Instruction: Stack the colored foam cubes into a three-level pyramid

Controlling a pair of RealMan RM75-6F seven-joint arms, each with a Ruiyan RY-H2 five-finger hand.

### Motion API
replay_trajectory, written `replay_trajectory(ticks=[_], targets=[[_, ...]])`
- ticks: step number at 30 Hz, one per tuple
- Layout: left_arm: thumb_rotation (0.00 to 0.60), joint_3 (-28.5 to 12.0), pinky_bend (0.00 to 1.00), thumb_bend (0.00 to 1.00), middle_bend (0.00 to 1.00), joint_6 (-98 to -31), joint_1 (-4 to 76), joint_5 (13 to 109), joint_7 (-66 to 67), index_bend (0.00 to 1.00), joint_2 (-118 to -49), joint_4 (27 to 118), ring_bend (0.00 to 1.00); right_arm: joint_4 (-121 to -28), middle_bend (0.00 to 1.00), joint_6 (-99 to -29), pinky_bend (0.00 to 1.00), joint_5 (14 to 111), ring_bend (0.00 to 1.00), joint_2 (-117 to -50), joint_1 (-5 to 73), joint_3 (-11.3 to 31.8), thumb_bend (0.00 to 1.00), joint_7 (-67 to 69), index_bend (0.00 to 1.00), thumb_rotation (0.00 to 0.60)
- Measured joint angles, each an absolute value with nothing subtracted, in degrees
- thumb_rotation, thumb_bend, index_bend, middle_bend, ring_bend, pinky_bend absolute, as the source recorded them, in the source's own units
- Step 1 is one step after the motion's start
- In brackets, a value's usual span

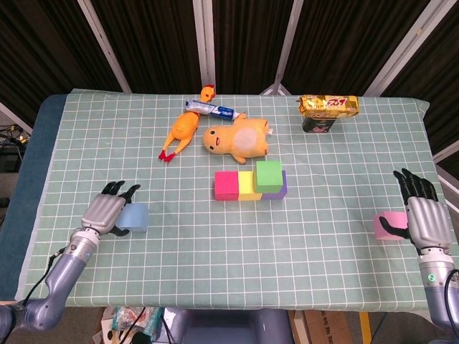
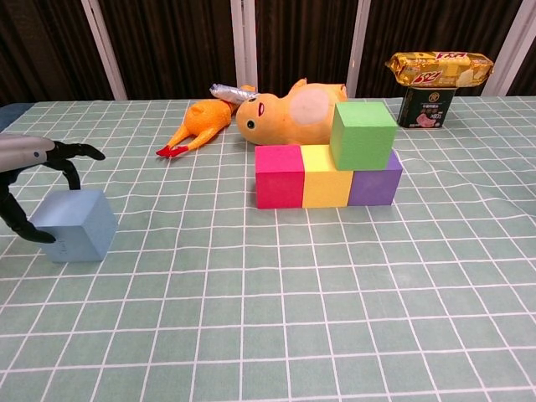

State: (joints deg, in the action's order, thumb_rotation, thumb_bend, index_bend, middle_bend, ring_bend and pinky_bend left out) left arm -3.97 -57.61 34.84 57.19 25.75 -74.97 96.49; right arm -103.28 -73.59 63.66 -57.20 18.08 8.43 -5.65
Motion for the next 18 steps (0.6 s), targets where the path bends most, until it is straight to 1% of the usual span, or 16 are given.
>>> replay_trajectory(ticks=[1, 4, 12, 18], targets=[[0.600, -4.0, 0.05, 0.31, 0.43, -57.7, 34.8, 57.3, 25.5, 0.02, -75.2, 96.3, 0.05, -103.3, 0.00, -73.6, 0.00, 63.7, 0.00, -57.2, 18.0, 8.5, 0.30, -5.7, 0.00, 0.600], [0.600, -4.0, 0.05, 0.34, 0.46, -58.3, 34.6, 57.8, 24.9, 0.04, -76.1, 95.6, 0.05, -103.4, 0.00, -73.5, 0.00, 63.9, 0.00, -57.3, 17.9, 8.6, 0.30, -5.8, 0.00, 0.600], [0.600, -5.2, 0.05, 0.34, 0.45, -59.8, 34.7, 59.4, 24.3, 0.04, -75.8, 97.3, 0.05, -103.1, 0.00, -73.1, 0.00, 64.1, 0.00, -57.4, 17.6, 9.0, 0.30, -5.9, 0.00, 0.600], [0.600, -8.2, 0.05, 0.34, 0.45, -59.5, 37.1, 58.3, 26.1, 0.04, -73.2, 102.4, 0.05, -102.9, 0.00, -73.0, 0.00, 64.3, 0.00, -57.4, 17.5, 9.3, 0.30, -6.1, 0.00, 0.600]])
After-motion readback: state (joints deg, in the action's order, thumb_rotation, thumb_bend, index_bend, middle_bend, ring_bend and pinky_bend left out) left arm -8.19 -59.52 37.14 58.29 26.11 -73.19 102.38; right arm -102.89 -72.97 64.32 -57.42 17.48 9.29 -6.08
